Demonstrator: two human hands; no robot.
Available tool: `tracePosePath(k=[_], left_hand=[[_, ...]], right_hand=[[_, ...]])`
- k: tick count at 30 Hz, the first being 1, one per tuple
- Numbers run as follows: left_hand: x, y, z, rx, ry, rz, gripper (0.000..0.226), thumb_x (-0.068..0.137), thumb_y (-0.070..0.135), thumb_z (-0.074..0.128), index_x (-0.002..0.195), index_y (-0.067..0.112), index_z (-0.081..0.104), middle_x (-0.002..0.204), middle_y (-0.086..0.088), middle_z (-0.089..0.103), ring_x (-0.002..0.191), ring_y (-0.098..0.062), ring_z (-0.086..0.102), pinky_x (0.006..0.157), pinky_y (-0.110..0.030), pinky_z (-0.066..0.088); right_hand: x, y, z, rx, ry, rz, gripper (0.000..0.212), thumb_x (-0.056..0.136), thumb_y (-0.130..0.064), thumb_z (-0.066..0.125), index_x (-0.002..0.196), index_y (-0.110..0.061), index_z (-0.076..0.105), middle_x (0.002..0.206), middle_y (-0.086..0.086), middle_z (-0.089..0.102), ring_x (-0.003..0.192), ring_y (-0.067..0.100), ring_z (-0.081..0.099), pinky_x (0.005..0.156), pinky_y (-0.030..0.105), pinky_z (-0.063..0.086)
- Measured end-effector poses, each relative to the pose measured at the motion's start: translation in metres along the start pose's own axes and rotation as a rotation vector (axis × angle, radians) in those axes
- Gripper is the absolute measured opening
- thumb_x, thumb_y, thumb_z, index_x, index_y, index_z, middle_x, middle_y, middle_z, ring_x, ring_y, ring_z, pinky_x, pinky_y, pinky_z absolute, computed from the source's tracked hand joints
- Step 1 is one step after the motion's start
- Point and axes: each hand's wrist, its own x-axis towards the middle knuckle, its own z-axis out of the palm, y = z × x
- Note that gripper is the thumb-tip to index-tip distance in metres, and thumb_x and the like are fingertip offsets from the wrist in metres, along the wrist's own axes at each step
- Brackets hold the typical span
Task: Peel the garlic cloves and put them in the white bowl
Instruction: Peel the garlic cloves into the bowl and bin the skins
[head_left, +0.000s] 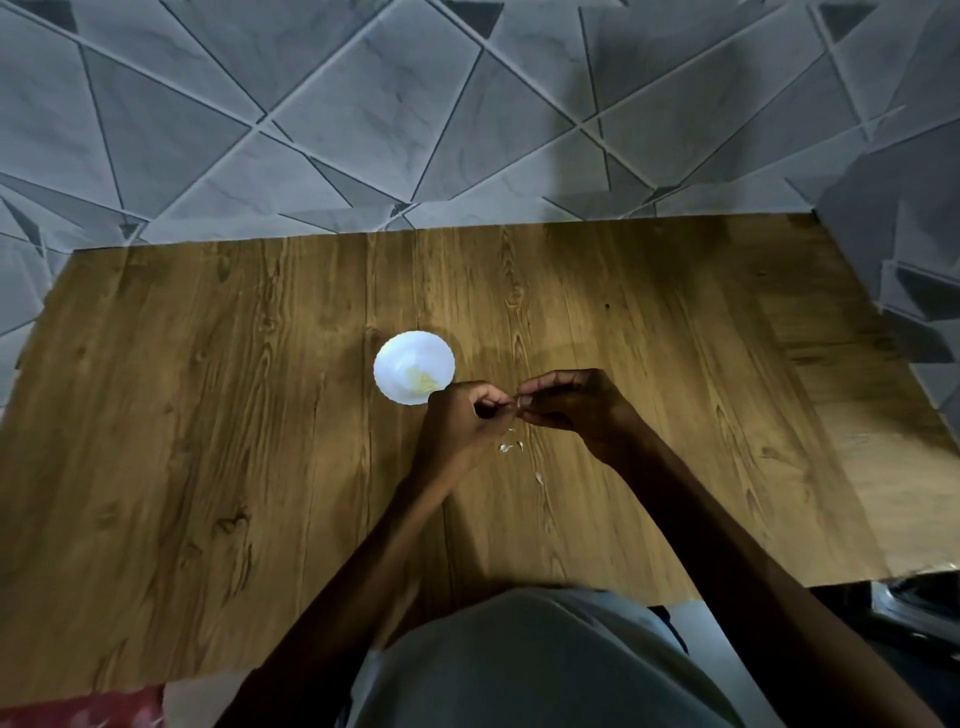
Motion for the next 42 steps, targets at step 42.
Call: tracePosePath(k=[42], left_hand=[[-0.017, 0.007, 0.003, 0.209, 0.136, 0.156, 0.007, 0.081, 0.007, 0.069, 0.085, 0.012, 0.066, 0.077, 0.008, 0.065, 0.068, -0.004, 0.060, 0.060, -0.015, 0.044]], right_hand=[[-0.011, -0.004, 0.015, 0.155, 0.039, 0.012, 0.020, 0.082, 0.011, 0.067, 0.103, 0.009, 0.069, 0.095, 0.024, 0.072, 0.086, 0.028, 0.074, 0.072, 0.025, 0.058]])
